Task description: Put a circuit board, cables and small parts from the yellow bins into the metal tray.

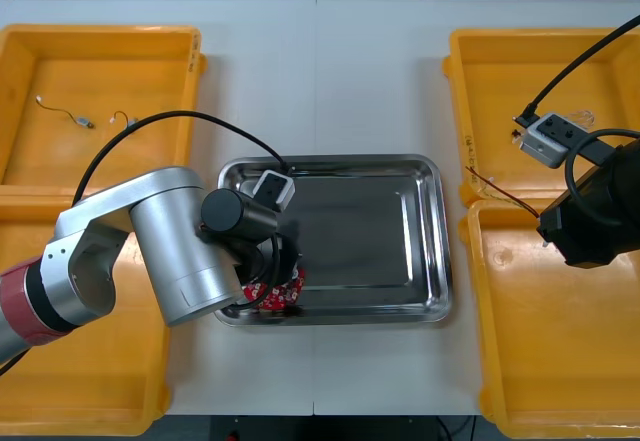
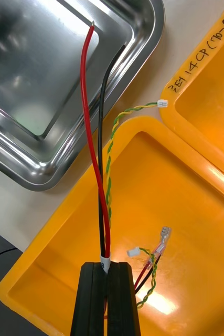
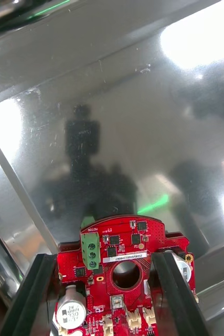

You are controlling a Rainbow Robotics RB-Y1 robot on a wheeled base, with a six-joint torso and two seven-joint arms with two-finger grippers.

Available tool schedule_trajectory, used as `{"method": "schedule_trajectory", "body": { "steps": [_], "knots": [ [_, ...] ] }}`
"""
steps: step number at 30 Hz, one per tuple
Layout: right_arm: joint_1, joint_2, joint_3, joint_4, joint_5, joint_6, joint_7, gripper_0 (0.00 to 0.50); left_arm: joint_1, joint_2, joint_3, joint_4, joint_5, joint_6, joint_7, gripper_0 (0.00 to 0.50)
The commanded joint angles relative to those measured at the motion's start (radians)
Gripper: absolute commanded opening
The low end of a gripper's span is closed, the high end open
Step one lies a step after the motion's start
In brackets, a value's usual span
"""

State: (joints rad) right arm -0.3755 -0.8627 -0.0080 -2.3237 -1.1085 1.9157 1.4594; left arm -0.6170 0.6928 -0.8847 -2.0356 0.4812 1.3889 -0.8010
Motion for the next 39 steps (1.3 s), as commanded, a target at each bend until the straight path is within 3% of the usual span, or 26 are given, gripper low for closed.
{"method": "schedule_trajectory", "body": {
  "steps": [1,11,20,30,39],
  "knots": [
    [-0.033,-0.039,0.009,-0.026,0.004,0.004,0.045,0.000,-0.044,-0.010,0.016,-0.015,-0.012,0.009,0.056,0.500],
    [-0.037,-0.030,0.022,-0.026,-0.010,0.004,0.061,0.000,-0.104,-0.010,0.176,-0.048,0.139,0.154,0.025,0.500],
    [-0.126,0.008,0.184,-0.026,0.024,0.004,0.070,0.000,-0.141,-0.001,0.349,-0.055,0.251,0.302,-0.053,0.500],
    [-0.207,0.123,0.358,-0.026,0.151,0.004,0.070,0.000,-0.141,0.042,0.556,-0.032,0.373,0.386,-0.191,0.500],
    [-0.241,0.221,0.556,-0.026,0.361,0.004,0.070,0.000,-0.148,0.099,0.662,0.086,0.418,0.397,-0.377,0.500]
  ]
}}
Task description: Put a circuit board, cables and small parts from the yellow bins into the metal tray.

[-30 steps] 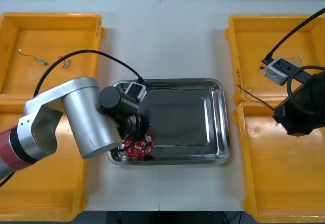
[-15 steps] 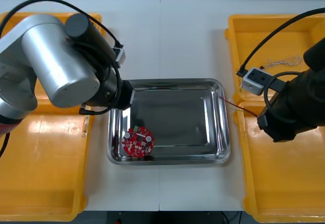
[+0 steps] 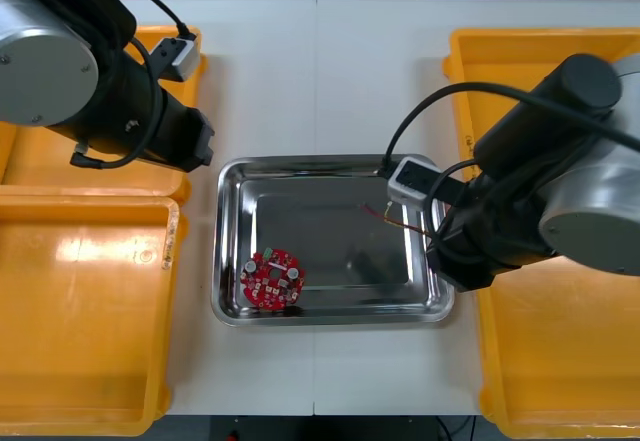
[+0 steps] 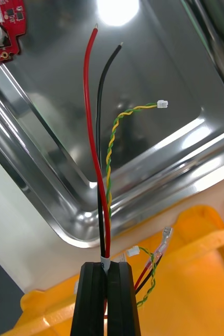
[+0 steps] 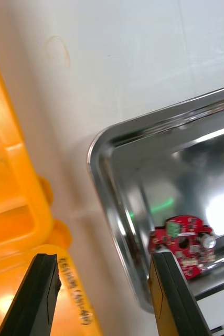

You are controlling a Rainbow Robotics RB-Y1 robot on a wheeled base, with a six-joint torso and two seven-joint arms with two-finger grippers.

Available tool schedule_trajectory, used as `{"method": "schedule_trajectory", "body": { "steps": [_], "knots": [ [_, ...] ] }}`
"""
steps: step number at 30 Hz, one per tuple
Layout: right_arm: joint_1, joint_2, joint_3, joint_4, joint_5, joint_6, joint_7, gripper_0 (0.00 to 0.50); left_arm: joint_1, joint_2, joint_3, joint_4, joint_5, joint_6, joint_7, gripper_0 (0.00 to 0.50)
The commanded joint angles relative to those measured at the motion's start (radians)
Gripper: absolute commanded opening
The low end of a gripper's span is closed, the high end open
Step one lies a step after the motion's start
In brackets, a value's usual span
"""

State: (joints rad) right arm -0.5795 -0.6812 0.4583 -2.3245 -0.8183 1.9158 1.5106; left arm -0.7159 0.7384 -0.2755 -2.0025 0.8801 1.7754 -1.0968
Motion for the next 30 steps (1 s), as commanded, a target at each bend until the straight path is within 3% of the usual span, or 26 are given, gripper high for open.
{"method": "schedule_trajectory", "body": {
  "steps": [1,5,16,30],
  "knots": [
    [-0.037,0.042,0.100,-0.026,0.082,0.004,0.019,0.000,-0.051,0.055,0.058,0.062,0.019,0.010,-0.092,0.500],
    [-0.033,0.061,0.206,0.001,0.165,-0.006,0.028,0.000,-0.063,0.068,0.096,0.151,0.019,0.010,-0.189,0.500],
    [-0.030,0.088,0.330,0.106,0.269,-0.100,0.072,0.000,-0.160,0.068,0.128,0.412,-0.041,-0.001,-0.416,0.500],
    [0.033,0.094,0.359,0.178,0.321,-0.264,0.131,0.000,-0.223,0.055,0.199,0.657,-0.119,-0.054,-0.661,0.500]
  ]
}}
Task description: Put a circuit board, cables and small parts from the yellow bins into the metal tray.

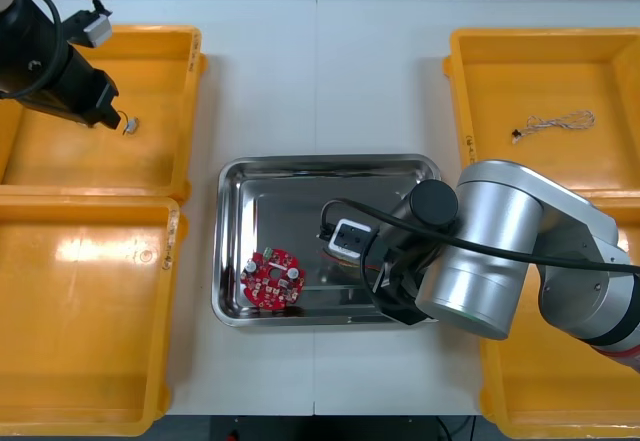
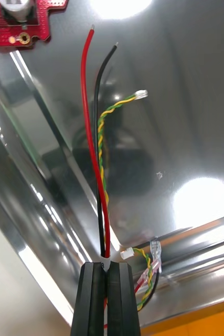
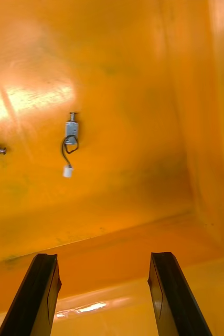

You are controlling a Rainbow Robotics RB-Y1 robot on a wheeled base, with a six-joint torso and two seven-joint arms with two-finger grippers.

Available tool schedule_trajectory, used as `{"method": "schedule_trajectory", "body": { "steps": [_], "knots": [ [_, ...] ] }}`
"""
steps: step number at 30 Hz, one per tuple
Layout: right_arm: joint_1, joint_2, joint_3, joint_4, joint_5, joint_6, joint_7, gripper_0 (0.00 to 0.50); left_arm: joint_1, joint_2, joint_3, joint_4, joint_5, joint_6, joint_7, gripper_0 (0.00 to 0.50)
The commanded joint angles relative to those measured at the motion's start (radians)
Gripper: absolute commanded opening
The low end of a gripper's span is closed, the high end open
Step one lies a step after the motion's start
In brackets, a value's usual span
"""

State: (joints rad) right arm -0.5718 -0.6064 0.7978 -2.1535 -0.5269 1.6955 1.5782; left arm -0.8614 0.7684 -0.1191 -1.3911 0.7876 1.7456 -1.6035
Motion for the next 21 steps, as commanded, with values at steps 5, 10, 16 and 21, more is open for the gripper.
{"method": "schedule_trajectory", "body": {
  "steps": [5,10,16,21],
  "knots": [
    [0.036,0.022,0.031,0.037,0.051,-0.083,0.080,0.000,-0.111,0.005,0.079,0.136,-0.074,-0.040,-0.227,0.500],
    [0.041,0.025,0.046,0.064,0.064,-0.102,0.092,0.000,-0.137,-0.011,0.104,0.231,-0.110,-0.092,-0.296,0.500],
    [0.035,0.019,0.090,0.076,0.082,-0.119,0.098,0.000,-0.156,-0.015,0.104,0.320,-0.111,-0.164,-0.377,0.500],
    [0.012,0.010,0.149,0.076,0.110,-0.125,0.100,0.000,-0.174,-0.015,0.104,0.385,-0.113,-0.195,-0.460,0.500]
  ]
}}
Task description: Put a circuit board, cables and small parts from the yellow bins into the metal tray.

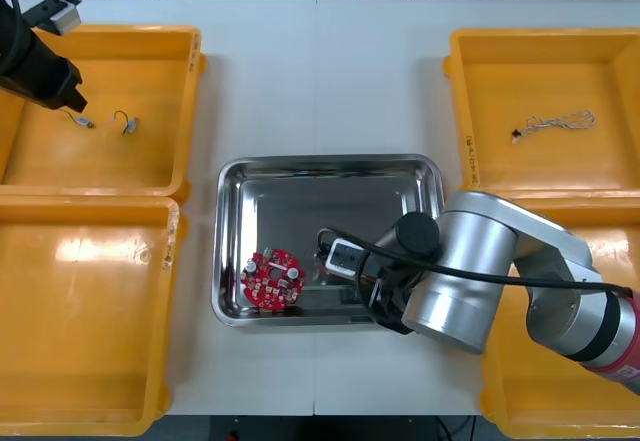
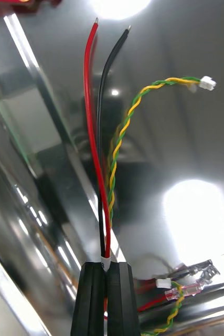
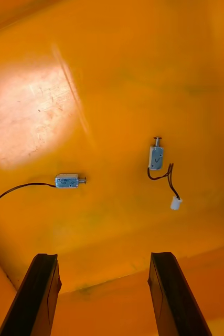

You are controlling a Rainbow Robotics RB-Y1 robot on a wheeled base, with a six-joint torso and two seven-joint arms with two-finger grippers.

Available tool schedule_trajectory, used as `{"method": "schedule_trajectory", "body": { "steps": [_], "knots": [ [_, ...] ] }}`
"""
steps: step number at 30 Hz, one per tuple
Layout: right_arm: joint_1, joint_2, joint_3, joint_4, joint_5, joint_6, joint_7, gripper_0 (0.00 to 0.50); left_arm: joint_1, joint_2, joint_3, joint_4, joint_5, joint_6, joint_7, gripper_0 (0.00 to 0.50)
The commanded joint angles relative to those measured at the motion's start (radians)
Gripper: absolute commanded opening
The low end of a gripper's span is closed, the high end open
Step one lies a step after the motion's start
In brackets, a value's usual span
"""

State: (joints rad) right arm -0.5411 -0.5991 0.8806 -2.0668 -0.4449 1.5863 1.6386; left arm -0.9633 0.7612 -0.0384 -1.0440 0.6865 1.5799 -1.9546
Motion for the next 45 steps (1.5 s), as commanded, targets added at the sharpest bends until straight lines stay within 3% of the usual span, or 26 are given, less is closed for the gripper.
{"method": "schedule_trajectory", "body": {
  "steps": [1,11,12,13,14,15,18,21,38,45],
  "knots": [
    [-0.022,-0.001,0.074,-0.012,0.032,-0.020,0.040,0.000,-0.077,-0.008,0.023,0.055,-0.012,-0.038,-0.129,0.500],
    [-0.023,-0.004,0.080,-0.012,0.051,-0.029,0.044,0.000,-0.081,-0.031,-0.009,0.173,-0.012,-0.172,-0.288,0.500],
    [-0.023,-0.004,0.080,-0.012,0.057,-0.029,0.046,0.111,-0.081,-0.036,-0.015,0.179,-0.012,-0.181,-0.291,0.500],
    [-0.025,-0.004,0.080,-0.012,0.063,-0.029,0.047,0.186,-0.081,-0.037,-0.020,0.183,-0.012,-0.187,-0.293,0.500],
    [-0.025,-0.004,0.080,-0.012,0.063,-0.029,0.047,0.186,-0.081,-0.037,-0.020,0.183,-0.012,-0.187,-0.293,0.500],
    [-0.026,-0.004,0.080,-0.012,0.072,-0.029,0.050,0.293,-0.081,-0.042,-0.037,0.185,-0.012,-0.199,-0.294,0.500],
    [-0.033,-0.004,0.078,-0.012,0.084,-0.028,0.052,0.391,-0.081,-0.043,-0.069,0.187,-0.013,-0.212,-0.296,0.500],
    [-0.036,-0.004,0.072,-0.010,0.086,-0.029,0.050,0.442,-0.081,-0.043,-0.090,0.188,-0.008,-0.221,-0.296,0.500],
    [-0.060,0.001,0.037,0.004,0.087,-0.020,0.067,0.447,-0.081,-0.071,-0.093,0.298,-0.012,-0.385,-0.288,0.500],
    [-0.145,0.047,-0.112,0.027,-0.060,0.141,0.083,0.446,-0.081,-0.076,-0.093,0.334,-0.001,-0.440,-0.274,0.500]
  ]
}}
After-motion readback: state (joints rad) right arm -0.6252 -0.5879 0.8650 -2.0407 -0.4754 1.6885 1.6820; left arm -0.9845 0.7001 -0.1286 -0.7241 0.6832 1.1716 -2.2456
